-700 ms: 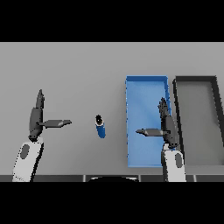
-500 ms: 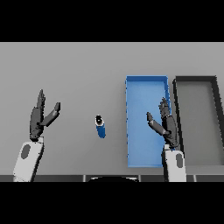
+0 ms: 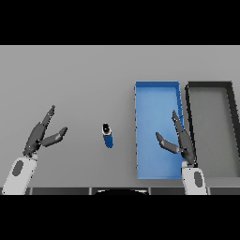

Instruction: Pick up the blue pipe and place it into the blue bin.

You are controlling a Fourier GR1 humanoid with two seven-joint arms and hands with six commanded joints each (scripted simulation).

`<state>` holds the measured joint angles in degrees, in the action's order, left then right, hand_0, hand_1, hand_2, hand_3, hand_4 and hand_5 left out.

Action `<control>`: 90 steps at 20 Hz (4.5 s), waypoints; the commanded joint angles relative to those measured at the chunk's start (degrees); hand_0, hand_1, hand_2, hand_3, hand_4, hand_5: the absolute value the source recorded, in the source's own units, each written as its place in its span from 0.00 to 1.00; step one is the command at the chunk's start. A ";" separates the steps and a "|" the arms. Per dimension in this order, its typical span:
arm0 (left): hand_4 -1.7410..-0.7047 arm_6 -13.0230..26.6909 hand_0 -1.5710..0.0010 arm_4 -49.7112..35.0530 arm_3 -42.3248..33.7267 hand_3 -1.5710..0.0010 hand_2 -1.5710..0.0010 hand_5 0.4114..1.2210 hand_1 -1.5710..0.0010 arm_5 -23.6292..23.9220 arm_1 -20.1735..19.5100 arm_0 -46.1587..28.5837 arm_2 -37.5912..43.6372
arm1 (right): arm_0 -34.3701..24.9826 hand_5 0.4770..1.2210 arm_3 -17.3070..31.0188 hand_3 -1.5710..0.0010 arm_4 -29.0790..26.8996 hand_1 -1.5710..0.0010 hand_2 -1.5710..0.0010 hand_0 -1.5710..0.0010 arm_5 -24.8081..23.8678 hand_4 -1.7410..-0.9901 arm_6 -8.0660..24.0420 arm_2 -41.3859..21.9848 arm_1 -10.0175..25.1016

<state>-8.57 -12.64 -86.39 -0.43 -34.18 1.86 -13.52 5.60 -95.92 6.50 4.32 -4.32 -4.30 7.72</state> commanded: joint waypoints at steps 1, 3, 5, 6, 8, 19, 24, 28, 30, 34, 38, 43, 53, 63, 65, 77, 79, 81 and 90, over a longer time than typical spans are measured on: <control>0.70 -0.90 1.00 -0.89 -0.52 1.00 1.00 0.22 1.00 -1.45 -0.24 -0.36 -0.14 | -0.31 0.15 -0.43 1.00 -0.26 1.00 1.00 1.00 0.13 0.69 0.22 0.05 0.11; 0.69 -1.10 1.00 -0.82 -2.25 1.00 1.00 0.22 1.00 -3.80 -0.68 -0.89 -1.88 | -0.88 0.15 -0.10 1.00 0.30 1.00 1.00 1.00 0.02 0.70 0.72 -0.10 0.32; 0.69 0.20 1.00 -0.55 -4.38 1.00 1.00 0.20 1.00 -6.06 -1.82 -1.14 -3.69 | -0.79 0.15 -0.25 1.00 0.07 1.00 1.00 1.00 0.28 0.69 -0.05 -0.06 0.48; 0.69 0.83 1.00 -0.61 -4.91 1.00 1.00 0.19 1.00 -7.39 -2.47 -0.90 -4.38 | -0.44 0.16 -0.60 1.00 -0.03 1.00 1.00 1.00 0.59 0.69 -1.29 -0.24 0.49; 0.68 3.58 1.00 -0.36 -5.70 1.00 1.00 0.15 1.00 -9.08 -2.54 -0.20 -6.27 | -0.86 0.17 -0.42 1.00 0.08 1.00 1.00 1.00 0.81 0.69 -1.16 -0.19 0.86; 0.60 7.44 1.00 4.64 -5.91 1.00 1.00 0.04 1.00 -11.93 5.49 2.84 -16.14 | -0.30 0.19 -0.99 1.00 -1.13 1.00 1.00 1.00 1.38 0.63 -1.19 0.04 0.46; 0.60 8.76 1.00 6.59 -0.32 1.00 1.00 0.05 1.00 -11.43 11.80 6.47 -18.39 | 1.34 0.18 -1.80 1.00 -0.48 1.00 1.00 1.00 0.70 0.62 -1.91 0.05 0.28; 0.62 7.35 1.00 8.48 4.62 1.00 1.00 0.04 1.00 -10.59 15.60 9.33 -18.97 | 1.20 0.16 -1.60 1.00 -0.63 1.00 1.00 1.00 0.87 0.63 -1.16 0.44 0.75; 0.64 5.31 1.00 9.59 6.78 1.00 1.00 0.04 1.00 -10.39 17.13 10.63 -19.39 | 0.66 0.16 -1.35 1.00 -0.66 1.00 1.00 1.00 0.87 0.63 -1.25 0.32 0.48; 0.58 2.54 1.00 6.63 10.27 0.94 0.93 0.17 0.98 -11.59 20.55 12.28 -17.98 | 1.83 0.17 -2.08 1.00 -1.28 1.00 1.00 1.00 1.44 0.63 -2.16 0.40 0.62; 0.31 2.44 0.57 4.05 11.44 0.44 0.44 0.61 0.50 -10.32 23.99 11.45 -16.81 | 0.80 0.17 -1.67 1.00 -0.73 1.00 1.00 1.00 0.71 0.64 -1.05 0.28 0.19; 0.11 -0.16 0.19 6.38 10.40 0.19 0.15 0.87 0.16 -7.33 24.67 10.83 -18.22 | 0.23 0.19 -1.37 1.00 -1.09 1.00 1.00 1.00 1.16 0.64 -1.38 0.61 0.76; 0.02 -0.86 0.02 4.74 0.88 0.08 0.02 0.99 0.02 -7.15 25.36 13.94 -19.48 | 1.00 0.21 -1.04 1.00 0.66 1.00 1.00 1.00 0.76 0.69 -2.18 0.31 1.32; 0.01 6.46 0.00 3.15 -4.10 0.08 0.00 1.00 0.00 -8.63 25.07 16.00 -20.81 | 1.16 0.20 -0.71 1.00 0.18 1.00 1.00 1.00 0.15 0.75 -2.56 0.69 0.44; 0.01 6.52 0.00 3.48 -3.85 0.08 0.00 1.00 0.00 -8.58 24.89 15.68 -20.81 | 1.69 0.20 -0.88 1.00 0.36 1.00 1.00 1.00 -0.04 0.75 -2.89 0.49 0.12; 0.01 6.22 0.00 4.11 -3.16 0.08 0.00 1.00 0.00 -9.30 24.50 16.42 -20.46 | -1.25 0.10 -11.36 1.00 -16.39 1.00 1.00 1.00 13.68 0.68 2.67 0.41 6.80; 0.01 7.07 0.00 4.65 -3.33 0.08 0.00 1.00 0.00 -8.68 25.24 16.09 -21.09 | -3.63 0.06 -14.50 1.00 -18.23 1.00 1.00 1.00 16.36 0.64 6.42 -1.40 9.38; 0.01 6.93 0.00 3.87 -3.73 0.08 0.00 1.00 0.00 -9.08 24.92 15.85 -20.74 | -6.26 0.06 -17.51 1.00 -20.29 1.00 1.00 1.00 18.29 0.61 9.38 -2.61 11.88; 0.01 6.36 0.00 4.53 -2.65 0.09 0.00 1.00 0.00 -9.68 24.92 16.52 -20.40 | -21.84 0.07 -18.88 1.00 -24.89 1.00 1.00 1.00 23.75 0.58 20.13 -10.70 13.25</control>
<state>-2.29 -8.21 -89.04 -10.22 -9.27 18.38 -33.91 -16.30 -114.80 -18.36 28.05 15.95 -15.01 20.95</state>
